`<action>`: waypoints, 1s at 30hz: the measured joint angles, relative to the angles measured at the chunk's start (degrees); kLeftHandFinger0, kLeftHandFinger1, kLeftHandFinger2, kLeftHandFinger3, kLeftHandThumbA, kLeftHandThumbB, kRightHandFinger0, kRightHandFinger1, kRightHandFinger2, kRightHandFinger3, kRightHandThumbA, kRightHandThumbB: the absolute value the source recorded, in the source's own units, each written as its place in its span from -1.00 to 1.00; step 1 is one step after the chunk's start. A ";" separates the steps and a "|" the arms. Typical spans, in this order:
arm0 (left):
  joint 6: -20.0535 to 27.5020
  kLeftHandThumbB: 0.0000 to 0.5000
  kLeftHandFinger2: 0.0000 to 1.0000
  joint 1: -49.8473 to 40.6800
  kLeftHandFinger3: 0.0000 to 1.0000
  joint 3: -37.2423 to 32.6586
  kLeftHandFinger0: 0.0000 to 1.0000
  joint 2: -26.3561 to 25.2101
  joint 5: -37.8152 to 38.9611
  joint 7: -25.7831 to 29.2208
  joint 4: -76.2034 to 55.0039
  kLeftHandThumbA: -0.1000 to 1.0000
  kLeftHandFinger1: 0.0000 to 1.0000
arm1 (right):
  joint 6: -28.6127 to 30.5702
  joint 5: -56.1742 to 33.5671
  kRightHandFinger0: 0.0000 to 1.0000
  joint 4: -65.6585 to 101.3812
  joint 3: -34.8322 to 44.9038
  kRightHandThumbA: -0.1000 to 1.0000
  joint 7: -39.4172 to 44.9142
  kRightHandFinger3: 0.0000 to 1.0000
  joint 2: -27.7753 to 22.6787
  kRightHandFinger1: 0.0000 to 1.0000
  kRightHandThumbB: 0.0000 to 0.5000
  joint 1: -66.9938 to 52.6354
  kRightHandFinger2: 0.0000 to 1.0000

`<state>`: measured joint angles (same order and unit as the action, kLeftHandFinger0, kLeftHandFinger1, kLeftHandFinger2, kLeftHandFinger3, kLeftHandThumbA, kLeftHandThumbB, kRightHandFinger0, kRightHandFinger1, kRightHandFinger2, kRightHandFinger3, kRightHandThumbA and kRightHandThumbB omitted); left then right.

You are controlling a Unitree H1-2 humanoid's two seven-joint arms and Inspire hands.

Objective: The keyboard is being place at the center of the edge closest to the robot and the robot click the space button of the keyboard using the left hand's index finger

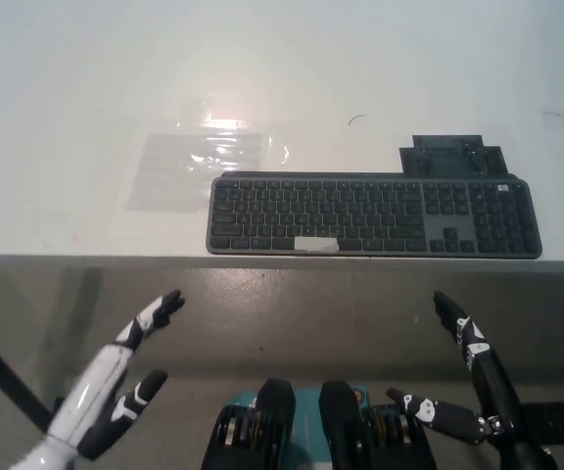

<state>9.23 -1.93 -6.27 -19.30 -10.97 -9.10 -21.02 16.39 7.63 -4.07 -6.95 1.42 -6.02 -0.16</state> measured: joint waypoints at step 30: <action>-11.25 0.52 0.06 24.19 1.00 -9.75 -0.81 4.91 -13.21 -5.72 11.74 1.00 -0.28 | 0.15 0.83 1.00 0.02 -0.07 1.00 0.04 1.00 -0.01 1.00 0.72 -0.02 1.00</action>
<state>-2.01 22.27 -16.02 -14.39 -24.19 -14.82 -9.29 16.53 8.46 -4.05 -7.01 1.46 -6.03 -0.17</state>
